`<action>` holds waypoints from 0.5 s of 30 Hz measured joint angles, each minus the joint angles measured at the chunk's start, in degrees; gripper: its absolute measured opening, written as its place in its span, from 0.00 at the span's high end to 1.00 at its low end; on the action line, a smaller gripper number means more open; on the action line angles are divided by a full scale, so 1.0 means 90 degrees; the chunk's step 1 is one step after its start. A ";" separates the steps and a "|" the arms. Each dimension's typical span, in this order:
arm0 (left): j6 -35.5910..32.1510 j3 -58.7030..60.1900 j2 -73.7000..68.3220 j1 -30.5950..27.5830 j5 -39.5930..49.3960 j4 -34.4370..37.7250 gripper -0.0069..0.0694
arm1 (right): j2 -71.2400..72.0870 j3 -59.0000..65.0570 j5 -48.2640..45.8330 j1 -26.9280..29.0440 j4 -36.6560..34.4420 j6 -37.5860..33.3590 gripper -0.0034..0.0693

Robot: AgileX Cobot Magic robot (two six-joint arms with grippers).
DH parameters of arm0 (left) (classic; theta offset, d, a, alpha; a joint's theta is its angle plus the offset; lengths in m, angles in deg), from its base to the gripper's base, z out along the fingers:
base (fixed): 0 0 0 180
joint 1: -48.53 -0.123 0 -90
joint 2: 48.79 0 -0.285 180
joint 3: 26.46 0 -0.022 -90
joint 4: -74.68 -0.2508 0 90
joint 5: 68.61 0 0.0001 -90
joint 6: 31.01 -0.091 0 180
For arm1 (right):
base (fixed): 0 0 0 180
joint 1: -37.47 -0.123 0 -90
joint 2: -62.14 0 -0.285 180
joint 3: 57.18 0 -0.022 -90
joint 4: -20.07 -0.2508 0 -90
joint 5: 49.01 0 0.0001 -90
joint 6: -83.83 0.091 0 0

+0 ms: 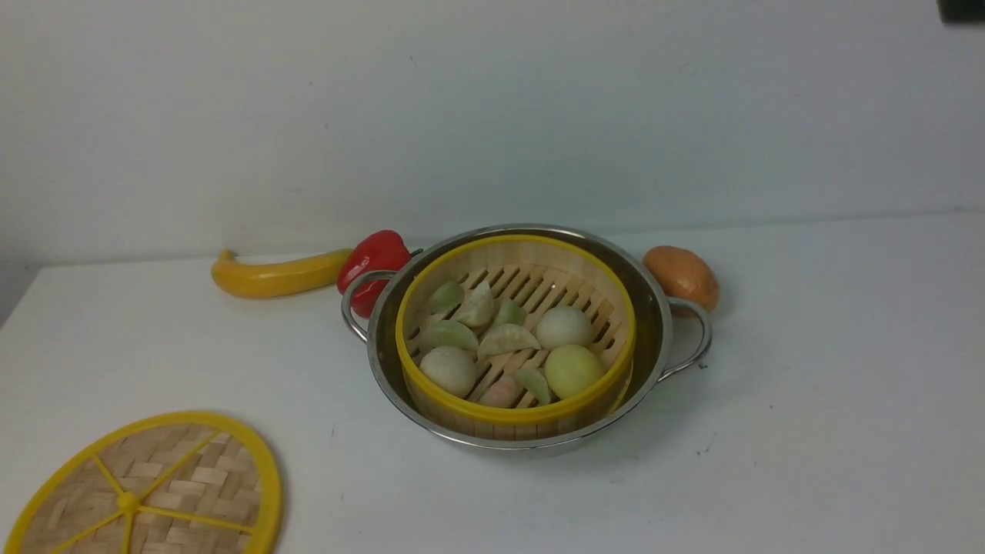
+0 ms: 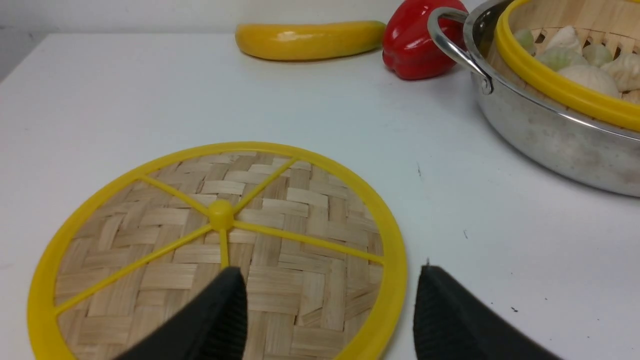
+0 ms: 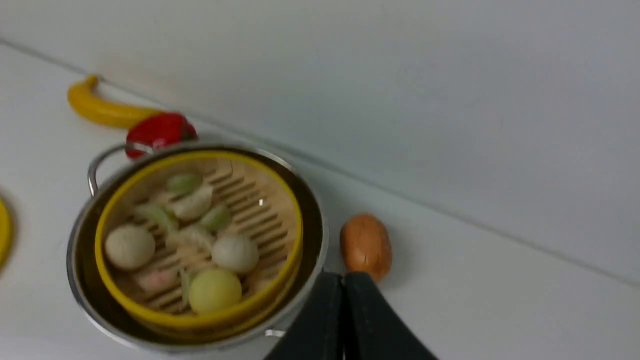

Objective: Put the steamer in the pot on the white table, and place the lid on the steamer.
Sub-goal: 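Grasp the bamboo steamer lid lying on the table by its centre knob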

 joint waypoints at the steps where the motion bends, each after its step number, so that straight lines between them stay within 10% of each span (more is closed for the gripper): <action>1: 0.0000 0.0000 0.0000 0.0000 0.0000 0.0000 0.36 | 0.0404 0.0566 0.0246 0.0080 -0.0013 0.0000 0.96; 15: 0.0000 0.0000 0.0000 0.0000 0.0000 0.0000 0.36 | 0.4955 0.6074 0.3234 0.1783 -0.0364 0.0000 0.94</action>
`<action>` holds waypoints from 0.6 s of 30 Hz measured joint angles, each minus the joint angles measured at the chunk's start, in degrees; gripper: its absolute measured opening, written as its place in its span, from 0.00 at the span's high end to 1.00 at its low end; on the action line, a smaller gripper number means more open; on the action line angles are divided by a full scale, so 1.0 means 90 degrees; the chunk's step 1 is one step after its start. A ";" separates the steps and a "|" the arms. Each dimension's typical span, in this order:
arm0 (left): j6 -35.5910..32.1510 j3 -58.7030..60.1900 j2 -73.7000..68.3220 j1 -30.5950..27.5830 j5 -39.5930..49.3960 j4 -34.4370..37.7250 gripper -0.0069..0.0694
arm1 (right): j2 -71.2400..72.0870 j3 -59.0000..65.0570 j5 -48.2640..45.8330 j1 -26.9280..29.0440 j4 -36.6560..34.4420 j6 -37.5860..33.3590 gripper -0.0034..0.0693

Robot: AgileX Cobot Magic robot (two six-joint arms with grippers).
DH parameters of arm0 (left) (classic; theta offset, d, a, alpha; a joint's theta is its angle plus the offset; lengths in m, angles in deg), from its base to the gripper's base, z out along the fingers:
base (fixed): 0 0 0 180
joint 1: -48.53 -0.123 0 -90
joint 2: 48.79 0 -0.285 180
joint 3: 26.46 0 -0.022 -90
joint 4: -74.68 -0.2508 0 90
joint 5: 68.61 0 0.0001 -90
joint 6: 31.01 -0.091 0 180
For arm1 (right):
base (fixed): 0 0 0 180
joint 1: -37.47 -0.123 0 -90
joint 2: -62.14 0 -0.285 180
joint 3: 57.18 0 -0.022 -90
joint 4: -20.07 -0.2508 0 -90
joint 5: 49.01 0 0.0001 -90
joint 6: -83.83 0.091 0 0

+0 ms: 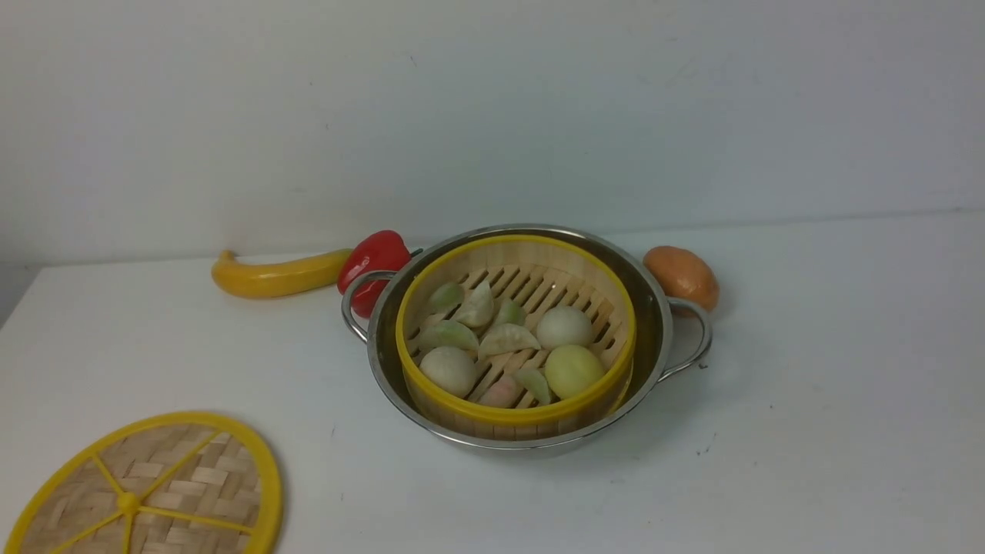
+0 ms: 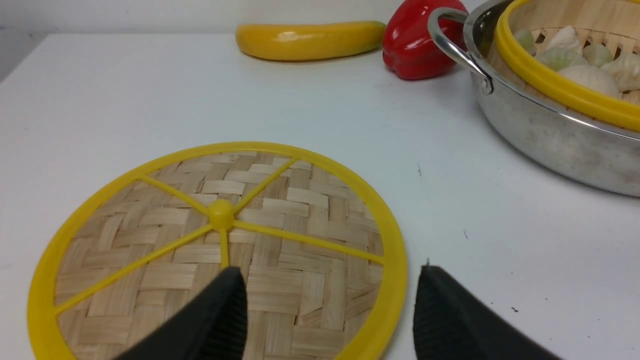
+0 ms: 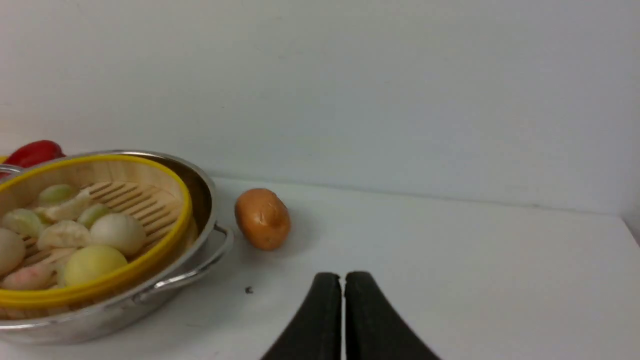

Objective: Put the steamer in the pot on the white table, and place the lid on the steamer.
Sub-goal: 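Grasp the bamboo steamer lid lying on the table by its centre knob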

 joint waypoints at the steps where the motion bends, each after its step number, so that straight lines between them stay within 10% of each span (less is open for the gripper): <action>1: 0.0000 0.0000 0.0000 0.0000 0.0000 0.0000 0.36 | 0.0000 0.0048 0.0014 0.0000 0.0000 0.0000 0.94; 18: 0.0000 0.0000 0.0000 0.0000 0.0000 0.0000 0.36 | 0.2001 0.2150 0.0359 0.0382 0.0138 0.0000 0.92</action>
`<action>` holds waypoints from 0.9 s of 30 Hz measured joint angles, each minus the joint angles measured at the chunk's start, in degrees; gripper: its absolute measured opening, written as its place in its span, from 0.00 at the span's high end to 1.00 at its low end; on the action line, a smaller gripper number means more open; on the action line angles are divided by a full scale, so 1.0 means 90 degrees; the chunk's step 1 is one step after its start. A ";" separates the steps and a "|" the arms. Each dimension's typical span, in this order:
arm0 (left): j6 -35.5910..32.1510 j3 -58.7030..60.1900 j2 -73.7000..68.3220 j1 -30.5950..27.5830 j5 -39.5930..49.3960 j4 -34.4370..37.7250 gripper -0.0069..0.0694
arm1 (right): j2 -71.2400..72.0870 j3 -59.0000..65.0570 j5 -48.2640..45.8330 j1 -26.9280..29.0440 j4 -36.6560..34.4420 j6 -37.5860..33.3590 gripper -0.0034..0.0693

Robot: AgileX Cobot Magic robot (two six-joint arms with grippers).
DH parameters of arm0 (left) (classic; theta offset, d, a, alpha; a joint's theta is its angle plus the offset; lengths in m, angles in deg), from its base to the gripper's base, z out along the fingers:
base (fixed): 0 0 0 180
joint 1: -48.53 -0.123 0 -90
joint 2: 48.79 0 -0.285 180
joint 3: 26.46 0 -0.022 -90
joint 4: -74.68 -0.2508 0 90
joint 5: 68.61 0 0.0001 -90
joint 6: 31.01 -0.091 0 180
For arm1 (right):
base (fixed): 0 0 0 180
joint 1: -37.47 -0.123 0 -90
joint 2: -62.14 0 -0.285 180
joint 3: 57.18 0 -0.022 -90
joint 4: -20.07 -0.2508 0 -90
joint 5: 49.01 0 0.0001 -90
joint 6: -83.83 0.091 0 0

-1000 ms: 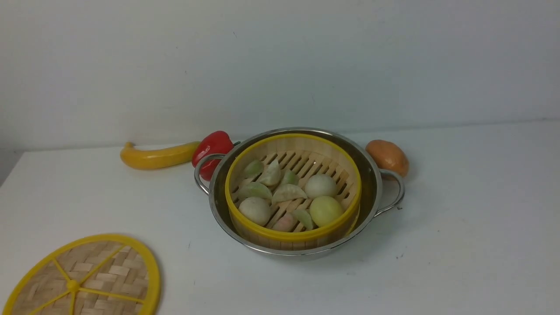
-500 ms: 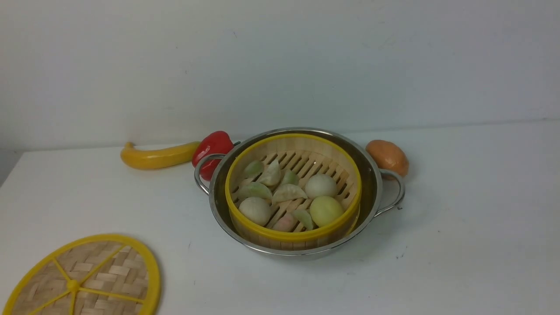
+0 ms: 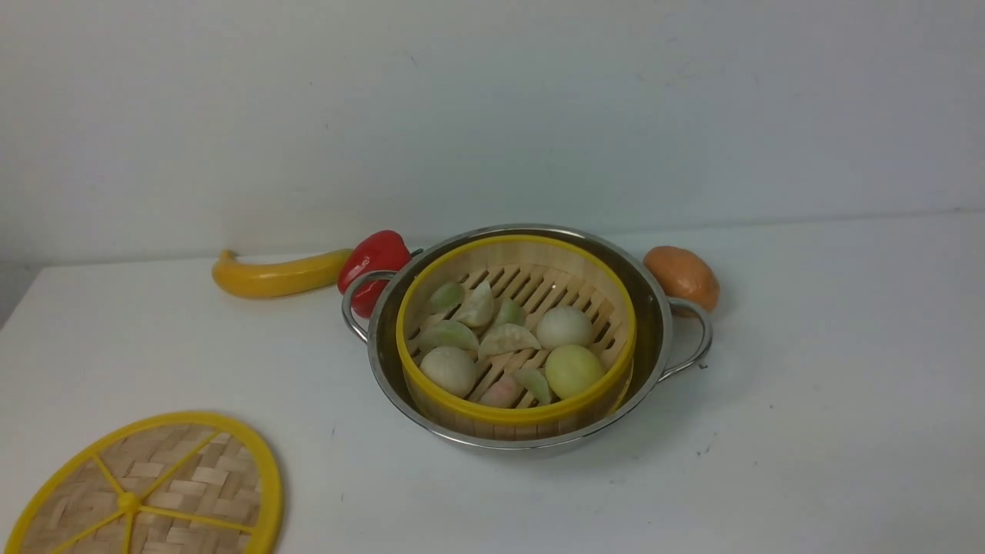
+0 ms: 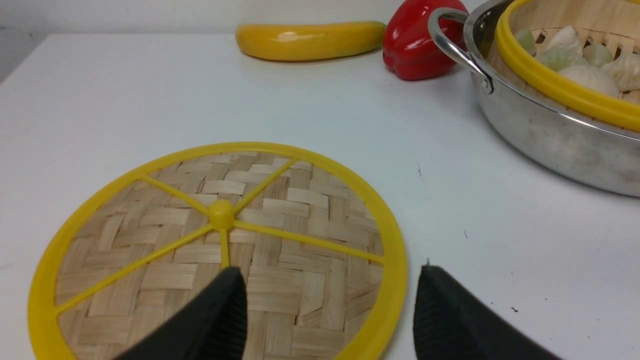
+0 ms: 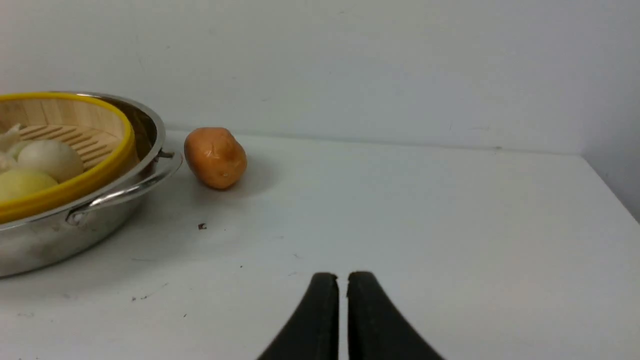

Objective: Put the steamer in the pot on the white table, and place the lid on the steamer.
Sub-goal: 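Grasp the bamboo steamer lid lying on the table by its centre knob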

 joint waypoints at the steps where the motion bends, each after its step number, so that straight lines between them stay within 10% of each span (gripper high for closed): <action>1: 0.0000 0.0000 0.0000 0.0000 0.0000 0.0000 0.36 | 0.0001 0.0037 -0.0011 0.0000 0.0015 0.0000 0.92; 27: 0.0000 0.0013 0.0000 0.0000 -0.0006 0.0000 0.36 | 0.0001 0.0716 0.0297 0.0000 0.0375 -0.0017 0.90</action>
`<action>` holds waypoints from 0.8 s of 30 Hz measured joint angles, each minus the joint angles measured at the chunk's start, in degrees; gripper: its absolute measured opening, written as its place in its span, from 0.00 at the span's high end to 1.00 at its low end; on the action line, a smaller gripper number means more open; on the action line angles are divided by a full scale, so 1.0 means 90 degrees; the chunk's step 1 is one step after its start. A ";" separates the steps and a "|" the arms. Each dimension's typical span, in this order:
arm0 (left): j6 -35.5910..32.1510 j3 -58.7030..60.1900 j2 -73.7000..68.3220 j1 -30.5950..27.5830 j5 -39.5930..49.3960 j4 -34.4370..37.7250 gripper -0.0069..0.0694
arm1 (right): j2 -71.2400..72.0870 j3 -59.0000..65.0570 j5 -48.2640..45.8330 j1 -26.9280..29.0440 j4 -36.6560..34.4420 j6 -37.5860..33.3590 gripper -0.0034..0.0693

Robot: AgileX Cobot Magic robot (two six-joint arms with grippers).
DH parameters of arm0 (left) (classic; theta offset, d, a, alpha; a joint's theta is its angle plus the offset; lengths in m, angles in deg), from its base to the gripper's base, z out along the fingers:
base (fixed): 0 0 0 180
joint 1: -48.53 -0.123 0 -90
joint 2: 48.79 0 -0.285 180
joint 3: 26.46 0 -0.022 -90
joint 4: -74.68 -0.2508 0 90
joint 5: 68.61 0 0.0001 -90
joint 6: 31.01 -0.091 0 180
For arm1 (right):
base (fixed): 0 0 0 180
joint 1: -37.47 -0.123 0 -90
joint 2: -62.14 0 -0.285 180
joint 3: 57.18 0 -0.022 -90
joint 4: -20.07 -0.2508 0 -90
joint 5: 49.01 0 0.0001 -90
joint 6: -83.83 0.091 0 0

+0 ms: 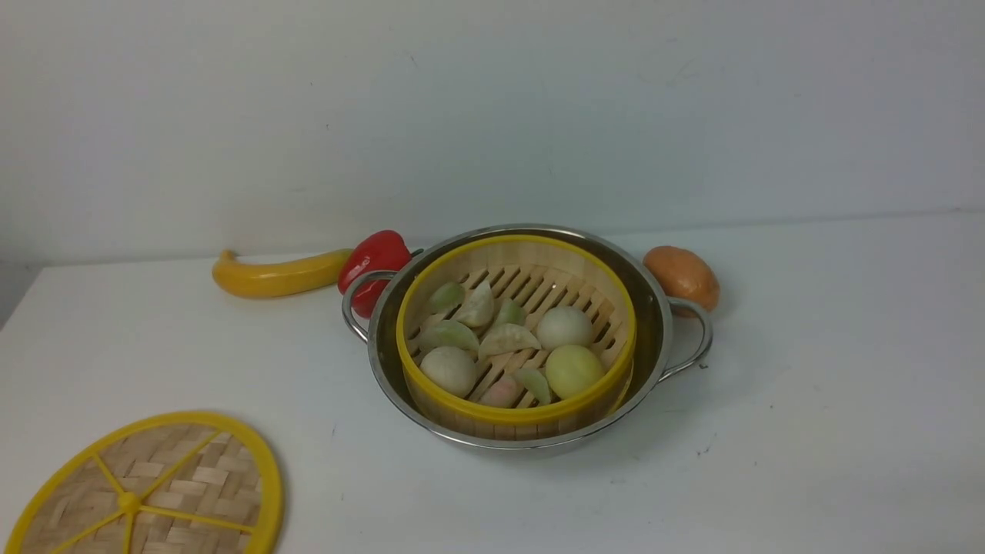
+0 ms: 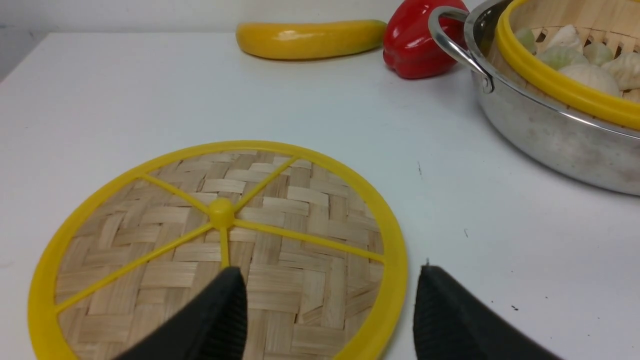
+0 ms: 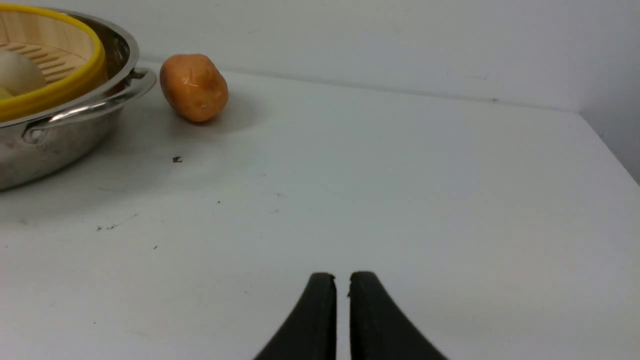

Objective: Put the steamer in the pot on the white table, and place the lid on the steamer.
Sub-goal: 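Grasp the bamboo steamer lid lying on the table by its centre knob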

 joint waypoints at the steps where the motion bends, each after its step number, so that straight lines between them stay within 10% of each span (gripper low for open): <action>1: 0.0000 0.0000 0.0000 0.0000 0.0000 0.0000 0.36 | 0.0000 0.0000 0.0000 0.0000 0.0000 0.0000 0.90; 24: -0.0179 0.0000 0.0000 0.0000 0.0000 -0.0237 0.36 | 0.0000 0.0000 0.0000 0.0000 0.0000 -0.0006 0.87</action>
